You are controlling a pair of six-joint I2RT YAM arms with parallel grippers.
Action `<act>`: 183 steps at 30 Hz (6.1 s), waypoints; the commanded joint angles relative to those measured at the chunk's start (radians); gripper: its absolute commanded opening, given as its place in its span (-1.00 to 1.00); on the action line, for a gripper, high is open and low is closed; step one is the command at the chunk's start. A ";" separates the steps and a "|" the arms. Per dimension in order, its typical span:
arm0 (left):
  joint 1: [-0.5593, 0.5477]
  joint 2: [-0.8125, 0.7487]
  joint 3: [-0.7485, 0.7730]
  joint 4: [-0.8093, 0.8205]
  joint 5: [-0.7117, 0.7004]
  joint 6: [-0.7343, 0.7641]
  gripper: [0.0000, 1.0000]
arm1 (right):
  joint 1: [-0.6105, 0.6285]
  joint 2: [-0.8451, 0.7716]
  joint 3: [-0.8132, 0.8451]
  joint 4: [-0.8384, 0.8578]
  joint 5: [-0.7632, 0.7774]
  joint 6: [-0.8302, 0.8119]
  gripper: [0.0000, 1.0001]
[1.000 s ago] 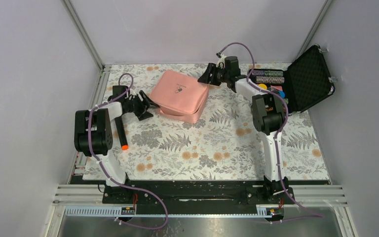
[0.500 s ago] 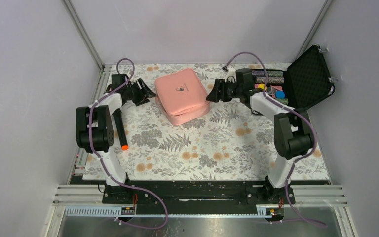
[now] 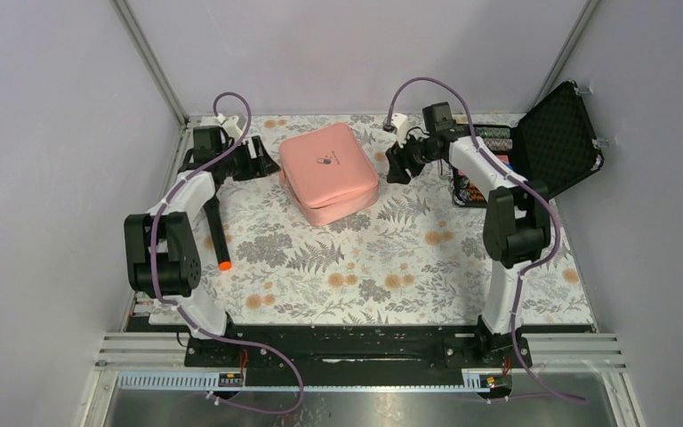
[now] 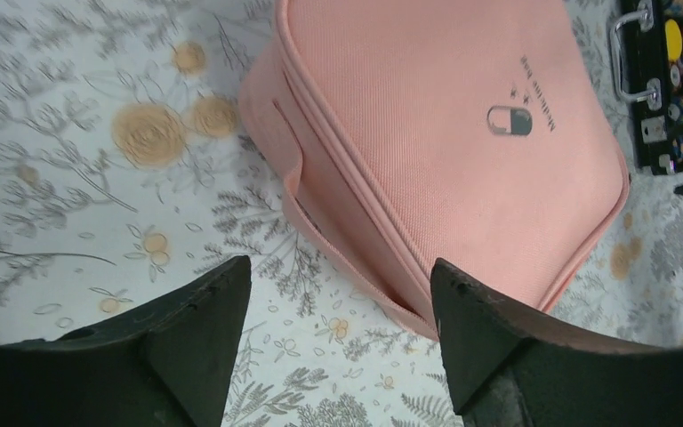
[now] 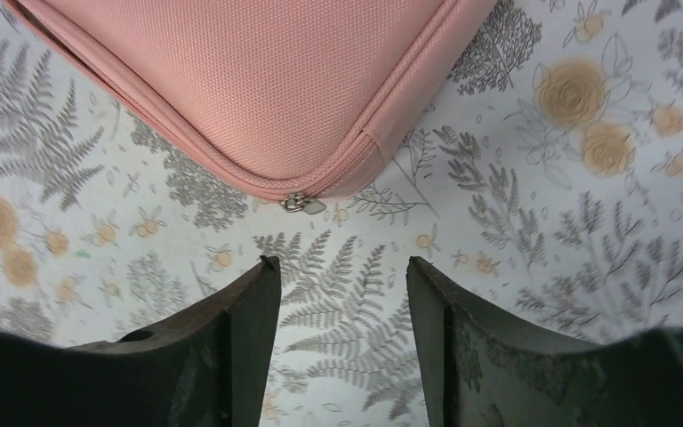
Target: Organize the medicine kit
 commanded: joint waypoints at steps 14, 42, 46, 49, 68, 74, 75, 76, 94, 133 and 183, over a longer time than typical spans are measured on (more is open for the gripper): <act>0.001 -0.012 -0.075 0.147 0.242 -0.128 0.37 | 0.099 0.221 0.281 -0.331 -0.011 -0.518 0.21; -0.016 -0.043 -0.098 0.120 0.222 -0.012 0.24 | 0.130 -0.009 -0.033 0.010 0.276 -0.271 -1.00; -0.028 -0.051 -0.106 0.120 0.232 0.008 0.23 | 0.130 -0.021 -0.056 0.017 0.281 -0.268 -1.00; -0.036 -0.048 -0.108 0.112 0.232 0.015 0.22 | 0.130 -0.015 -0.051 0.017 0.320 -0.236 -1.00; -0.126 0.037 -0.143 0.160 0.270 -0.120 0.05 | 0.223 -0.114 -0.249 0.299 0.782 0.170 -1.00; -0.129 0.029 -0.137 0.160 0.270 -0.101 0.04 | 0.222 -0.137 -0.129 0.015 0.479 0.191 -0.70; -0.130 0.028 -0.137 0.158 0.270 -0.096 0.04 | 0.220 -0.135 -0.108 -0.043 0.415 0.174 -0.58; -0.130 0.025 -0.132 0.156 0.270 -0.091 0.04 | 0.214 -0.135 -0.090 -0.100 0.340 0.137 -0.42; -0.130 -0.007 -0.116 0.157 0.370 -0.030 0.05 | -0.038 0.077 0.148 -0.313 -0.123 -0.306 0.24; -0.116 -0.023 -0.129 0.161 0.385 -0.024 0.06 | 0.069 0.130 0.107 -0.040 0.127 -0.304 -1.00; -0.115 -0.016 -0.118 0.137 0.374 -0.005 0.05 | 0.089 0.096 0.013 0.061 0.046 -0.453 -0.79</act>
